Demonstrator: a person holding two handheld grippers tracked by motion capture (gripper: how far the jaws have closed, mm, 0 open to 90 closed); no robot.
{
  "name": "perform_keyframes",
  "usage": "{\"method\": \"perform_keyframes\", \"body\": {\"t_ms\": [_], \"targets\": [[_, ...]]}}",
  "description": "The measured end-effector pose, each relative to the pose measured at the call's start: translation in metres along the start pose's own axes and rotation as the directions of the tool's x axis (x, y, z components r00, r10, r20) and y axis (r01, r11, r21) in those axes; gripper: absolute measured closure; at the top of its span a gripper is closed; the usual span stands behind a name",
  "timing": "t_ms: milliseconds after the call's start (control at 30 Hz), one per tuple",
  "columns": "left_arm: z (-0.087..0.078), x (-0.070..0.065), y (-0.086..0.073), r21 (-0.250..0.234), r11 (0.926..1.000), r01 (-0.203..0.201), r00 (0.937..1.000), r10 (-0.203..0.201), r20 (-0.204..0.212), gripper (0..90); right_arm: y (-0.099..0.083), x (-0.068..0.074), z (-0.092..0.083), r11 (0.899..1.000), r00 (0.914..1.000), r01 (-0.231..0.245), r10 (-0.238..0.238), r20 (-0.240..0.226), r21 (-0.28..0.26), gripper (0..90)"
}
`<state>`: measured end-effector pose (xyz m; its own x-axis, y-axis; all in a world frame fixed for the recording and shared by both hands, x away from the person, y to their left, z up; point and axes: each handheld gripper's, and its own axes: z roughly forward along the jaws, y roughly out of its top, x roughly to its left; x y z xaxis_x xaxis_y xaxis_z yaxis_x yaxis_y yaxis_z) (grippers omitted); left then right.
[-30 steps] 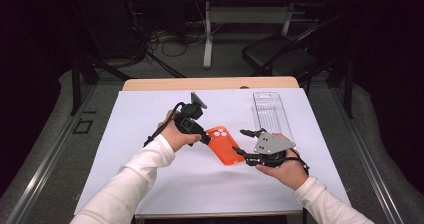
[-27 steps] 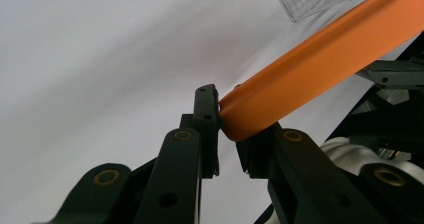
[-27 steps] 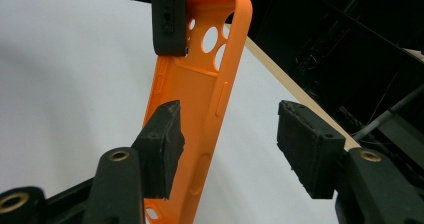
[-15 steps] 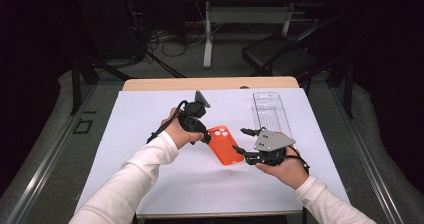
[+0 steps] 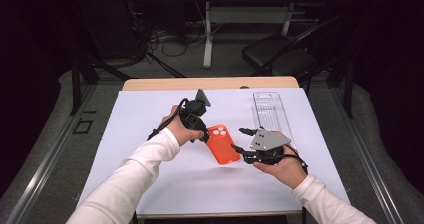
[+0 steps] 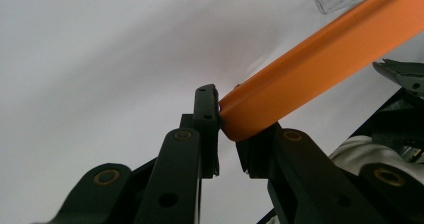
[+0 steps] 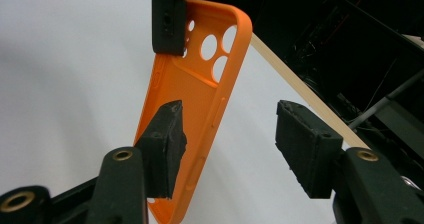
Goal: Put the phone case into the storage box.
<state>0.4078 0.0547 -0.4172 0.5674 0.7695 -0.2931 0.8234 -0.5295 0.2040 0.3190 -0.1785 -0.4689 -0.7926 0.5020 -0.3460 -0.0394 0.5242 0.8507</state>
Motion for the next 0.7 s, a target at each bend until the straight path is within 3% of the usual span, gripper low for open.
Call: {"method": "perform_keyframes", "body": {"t_ms": [267, 700], "targets": [[0.001, -0.003, 0.005, 0.031, 0.9995, 0.003, 0.9995, -0.002, -0.031, 80.2, 0.008, -0.002, 0.003, 1.000, 0.9998, 0.012, -0.012, 0.013, 0.012, 45.8], [0.003, -0.008, 0.006, 0.041, 0.9991, 0.001, 0.9994, 0.000, -0.034, 80.1, 0.016, -0.006, 0.005, 0.998, 0.9993, 0.021, -0.023, 0.031, 0.057, 51.2]]}}
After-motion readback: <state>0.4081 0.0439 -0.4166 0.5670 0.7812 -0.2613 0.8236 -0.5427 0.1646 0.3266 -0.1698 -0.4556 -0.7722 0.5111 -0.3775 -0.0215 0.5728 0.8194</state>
